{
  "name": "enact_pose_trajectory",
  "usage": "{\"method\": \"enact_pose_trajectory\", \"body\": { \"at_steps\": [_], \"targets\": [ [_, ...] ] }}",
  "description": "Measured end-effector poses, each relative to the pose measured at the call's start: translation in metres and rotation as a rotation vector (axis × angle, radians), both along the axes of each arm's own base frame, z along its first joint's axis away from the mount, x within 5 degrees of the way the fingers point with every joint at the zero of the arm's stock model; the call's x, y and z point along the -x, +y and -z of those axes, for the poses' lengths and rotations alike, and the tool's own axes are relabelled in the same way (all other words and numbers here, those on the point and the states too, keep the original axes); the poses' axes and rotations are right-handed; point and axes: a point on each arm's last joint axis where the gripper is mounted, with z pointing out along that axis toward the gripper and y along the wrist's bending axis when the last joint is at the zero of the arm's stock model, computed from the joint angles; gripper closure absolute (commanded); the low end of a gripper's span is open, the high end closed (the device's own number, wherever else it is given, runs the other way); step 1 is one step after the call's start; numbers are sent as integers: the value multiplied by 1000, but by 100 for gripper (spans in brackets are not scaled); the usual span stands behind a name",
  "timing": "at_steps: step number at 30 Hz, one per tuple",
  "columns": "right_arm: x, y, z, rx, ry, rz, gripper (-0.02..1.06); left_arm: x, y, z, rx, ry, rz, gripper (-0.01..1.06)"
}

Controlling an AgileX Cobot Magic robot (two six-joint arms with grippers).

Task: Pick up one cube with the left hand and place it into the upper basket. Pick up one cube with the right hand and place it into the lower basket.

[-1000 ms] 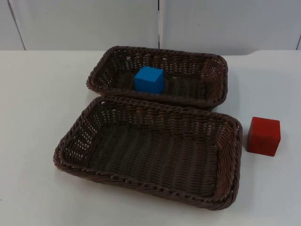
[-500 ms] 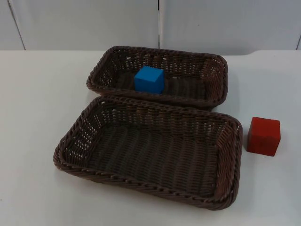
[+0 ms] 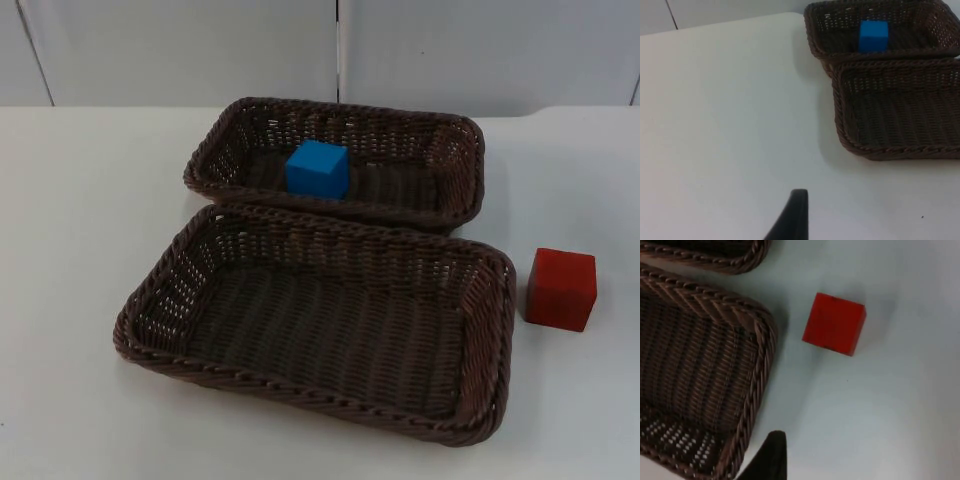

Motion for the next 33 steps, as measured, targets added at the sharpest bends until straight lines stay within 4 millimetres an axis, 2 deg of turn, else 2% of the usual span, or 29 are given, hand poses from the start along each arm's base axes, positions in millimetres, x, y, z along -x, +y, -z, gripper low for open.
{"method": "enact_pose_trajectory", "body": {
  "at_steps": [2,3,6,7,11,12,15,20,25,33],
  "targets": [
    [-22,5,9,-14,22,8,-1,0,0,0,0,0,0,17],
    [-22,5,9,-14,22,8,-1,0,0,0,0,0,0,17],
    [-54,14,33,-27,79,17,-1,0,0,0,0,0,0,17],
    [-54,14,33,-27,79,17,-1,0,0,0,0,0,0,17],
    [-79,32,59,-24,113,-8,-1,0,0,0,0,0,0,17],
    [-79,32,59,-24,113,-8,-1,0,0,0,0,0,0,17],
    [-94,49,79,-26,103,-19,-1,0,0,0,0,0,0,17],
    [-105,59,101,9,83,11,-1,0,0,0,0,0,0,17],
    [-110,58,120,53,103,74,-1,0,0,0,0,0,0,17],
    [-113,58,141,74,142,80,-1,0,0,0,0,0,0,17]
  ]
}}
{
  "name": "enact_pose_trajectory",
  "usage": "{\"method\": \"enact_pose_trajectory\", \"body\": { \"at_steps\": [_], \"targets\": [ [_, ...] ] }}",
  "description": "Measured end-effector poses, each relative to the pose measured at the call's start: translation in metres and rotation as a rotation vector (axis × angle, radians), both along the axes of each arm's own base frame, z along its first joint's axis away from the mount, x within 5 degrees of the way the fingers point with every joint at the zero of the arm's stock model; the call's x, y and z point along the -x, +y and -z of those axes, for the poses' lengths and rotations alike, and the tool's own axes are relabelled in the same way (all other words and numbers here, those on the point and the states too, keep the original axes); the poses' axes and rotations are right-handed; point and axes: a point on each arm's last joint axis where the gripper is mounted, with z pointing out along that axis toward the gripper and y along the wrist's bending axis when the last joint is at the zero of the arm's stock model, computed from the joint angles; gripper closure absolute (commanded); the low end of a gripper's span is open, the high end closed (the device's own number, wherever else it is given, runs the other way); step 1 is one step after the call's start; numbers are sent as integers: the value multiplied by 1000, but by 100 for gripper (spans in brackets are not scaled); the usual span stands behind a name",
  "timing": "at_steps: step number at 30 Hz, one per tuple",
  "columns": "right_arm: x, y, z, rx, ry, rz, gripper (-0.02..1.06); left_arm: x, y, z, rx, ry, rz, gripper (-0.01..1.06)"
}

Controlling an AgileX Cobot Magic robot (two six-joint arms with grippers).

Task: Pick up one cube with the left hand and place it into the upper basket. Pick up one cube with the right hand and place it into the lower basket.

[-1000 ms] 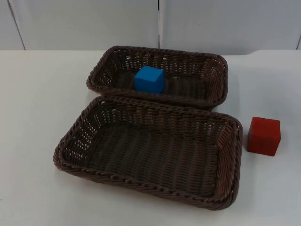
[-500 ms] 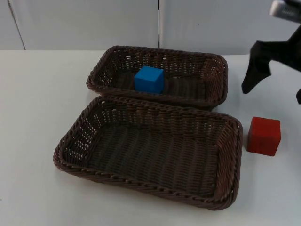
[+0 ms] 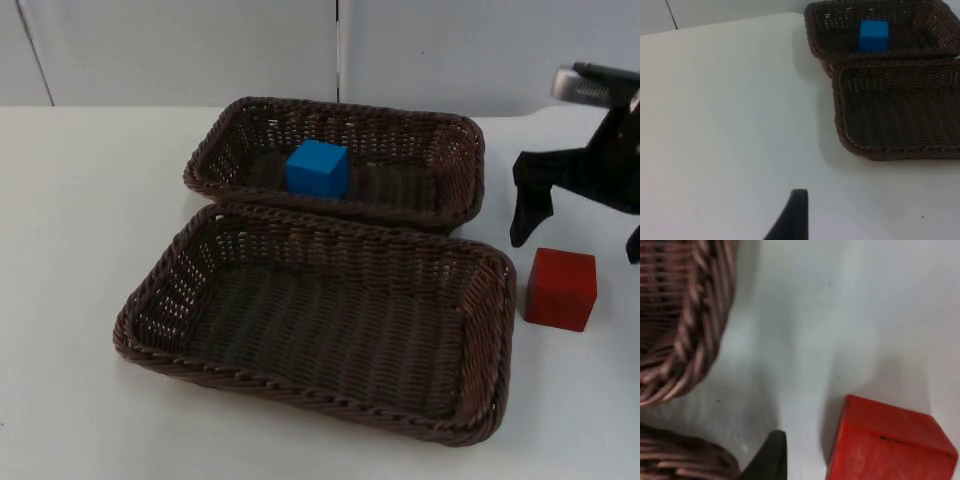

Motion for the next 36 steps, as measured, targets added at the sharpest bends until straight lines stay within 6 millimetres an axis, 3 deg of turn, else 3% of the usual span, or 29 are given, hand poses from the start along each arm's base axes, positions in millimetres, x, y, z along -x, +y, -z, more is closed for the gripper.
{"method": "enact_pose_trajectory", "body": {
  "at_steps": [6,11,13,14,18,19,23,28,31,32,36],
  "targets": [
    [-4,1,22,8,18,3,0,0,0,0,0,0,0,17],
    [-5,1,29,8,23,5,4,0,0,0,0,0,0,17],
    [-5,1,30,8,22,5,21,0,0,0,0,0,0,17],
    [-5,1,30,8,21,5,21,0,0,0,0,0,0,17],
    [-6,2,30,-4,15,15,59,0,0,0,0,0,0,17],
    [-6,2,30,-7,16,18,59,0,0,0,0,0,0,17],
    [-6,2,27,-11,8,19,105,0,0,0,0,0,0,17],
    [-5,2,3,-27,-45,14,105,0,0,0,0,0,0,17],
    [0,1,-35,-38,-116,-21,105,0,0,0,0,0,0,17],
    [0,1,-35,-38,-116,-21,105,0,0,0,0,0,0,17],
    [11,-2,-76,-52,-190,-46,105,0,0,0,0,0,0,17]
  ]
}}
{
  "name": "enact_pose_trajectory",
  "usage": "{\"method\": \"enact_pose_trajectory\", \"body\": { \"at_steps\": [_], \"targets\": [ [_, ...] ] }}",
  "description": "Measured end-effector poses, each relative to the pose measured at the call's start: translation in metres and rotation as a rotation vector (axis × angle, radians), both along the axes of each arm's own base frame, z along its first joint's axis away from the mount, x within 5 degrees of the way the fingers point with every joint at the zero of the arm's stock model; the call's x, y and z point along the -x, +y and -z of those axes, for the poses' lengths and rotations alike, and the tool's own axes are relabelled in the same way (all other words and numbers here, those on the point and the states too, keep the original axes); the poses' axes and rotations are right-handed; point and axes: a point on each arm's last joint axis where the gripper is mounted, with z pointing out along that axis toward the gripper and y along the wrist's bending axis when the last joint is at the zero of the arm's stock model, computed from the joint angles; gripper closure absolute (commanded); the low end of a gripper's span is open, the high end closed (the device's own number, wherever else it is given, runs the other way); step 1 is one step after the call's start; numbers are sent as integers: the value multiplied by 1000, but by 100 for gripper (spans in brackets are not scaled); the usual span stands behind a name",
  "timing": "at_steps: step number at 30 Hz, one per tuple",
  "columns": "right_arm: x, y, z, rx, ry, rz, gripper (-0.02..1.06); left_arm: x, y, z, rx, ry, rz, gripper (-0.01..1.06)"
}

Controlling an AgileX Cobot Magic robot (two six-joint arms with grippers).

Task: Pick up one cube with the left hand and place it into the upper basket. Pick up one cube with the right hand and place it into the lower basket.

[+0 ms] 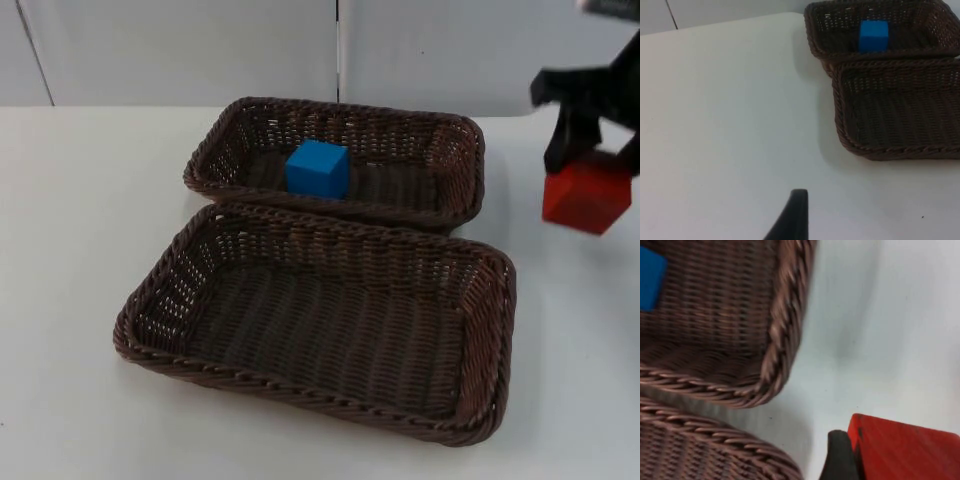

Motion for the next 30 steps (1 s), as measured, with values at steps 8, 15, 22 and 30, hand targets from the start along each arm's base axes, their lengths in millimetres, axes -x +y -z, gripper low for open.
{"method": "enact_pose_trajectory", "body": {
  "at_steps": [8,15,22,30],
  "targets": [
    [11,-3,-34,22,-90,-86,105,0,0,0,0,0,0,17],
    [20,16,-34,89,-109,-291,105,0,0,0,0,0,0,17],
    [36,52,-35,107,-133,-448,105,0,0,0,0,0,0,17],
    [61,103,-37,91,-203,-613,105,0,0,0,0,0,0,17]
  ]
}}
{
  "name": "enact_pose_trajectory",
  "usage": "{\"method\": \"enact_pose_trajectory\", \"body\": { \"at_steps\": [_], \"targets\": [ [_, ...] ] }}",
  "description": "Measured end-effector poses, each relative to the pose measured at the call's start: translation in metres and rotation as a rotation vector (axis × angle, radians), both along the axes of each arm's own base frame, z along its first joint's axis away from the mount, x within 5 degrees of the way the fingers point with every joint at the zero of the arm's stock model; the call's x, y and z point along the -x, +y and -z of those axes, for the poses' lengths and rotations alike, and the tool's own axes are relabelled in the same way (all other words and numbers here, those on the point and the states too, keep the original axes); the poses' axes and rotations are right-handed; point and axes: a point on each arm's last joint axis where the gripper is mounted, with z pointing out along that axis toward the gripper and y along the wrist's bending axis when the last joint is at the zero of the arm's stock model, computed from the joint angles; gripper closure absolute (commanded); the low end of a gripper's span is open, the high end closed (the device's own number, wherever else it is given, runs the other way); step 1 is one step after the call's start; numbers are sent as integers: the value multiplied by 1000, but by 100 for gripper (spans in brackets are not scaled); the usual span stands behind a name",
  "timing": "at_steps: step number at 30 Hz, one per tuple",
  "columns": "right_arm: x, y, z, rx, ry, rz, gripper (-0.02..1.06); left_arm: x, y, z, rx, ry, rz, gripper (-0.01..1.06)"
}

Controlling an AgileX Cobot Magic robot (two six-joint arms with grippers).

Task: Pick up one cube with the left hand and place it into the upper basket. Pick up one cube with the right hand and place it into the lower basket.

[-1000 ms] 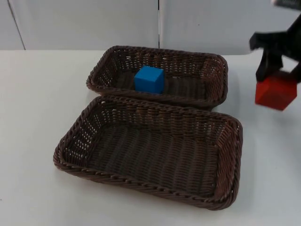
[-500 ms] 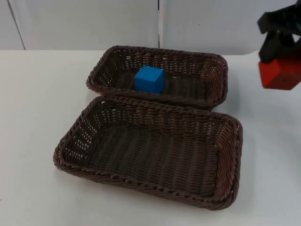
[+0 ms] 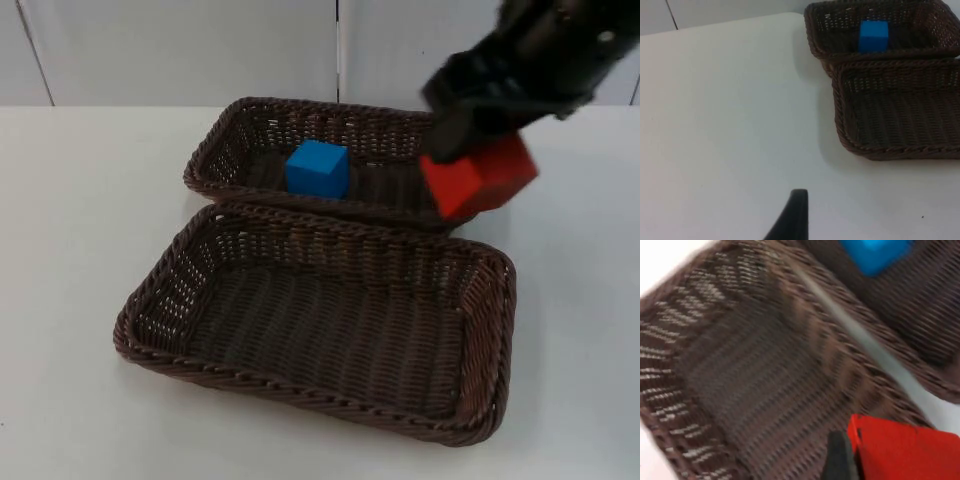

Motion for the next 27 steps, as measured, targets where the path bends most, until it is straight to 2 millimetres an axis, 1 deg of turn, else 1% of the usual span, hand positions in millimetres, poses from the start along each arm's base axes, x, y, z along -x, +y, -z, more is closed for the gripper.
{"method": "enact_pose_trajectory", "body": {
  "at_steps": [5,6,10,11,14,23,27],
  "targets": [
    [20,32,-3,25,-94,-199,105,0,0,0,0,0,0,17],
    [20,32,-3,25,-94,-199,105,0,0,0,0,0,0,17],
    [35,52,-5,54,-189,-365,105,0,0,0,0,0,0,17],
    [35,52,-5,54,-189,-365,105,0,0,0,0,0,0,17],
    [40,60,-8,44,-242,-409,105,0,0,0,0,0,0,17],
    [35,64,-11,2,-303,-391,105,0,0,0,0,0,0,17],
    [30,69,-3,-17,-310,-375,105,0,0,0,0,0,0,17]
  ]
}}
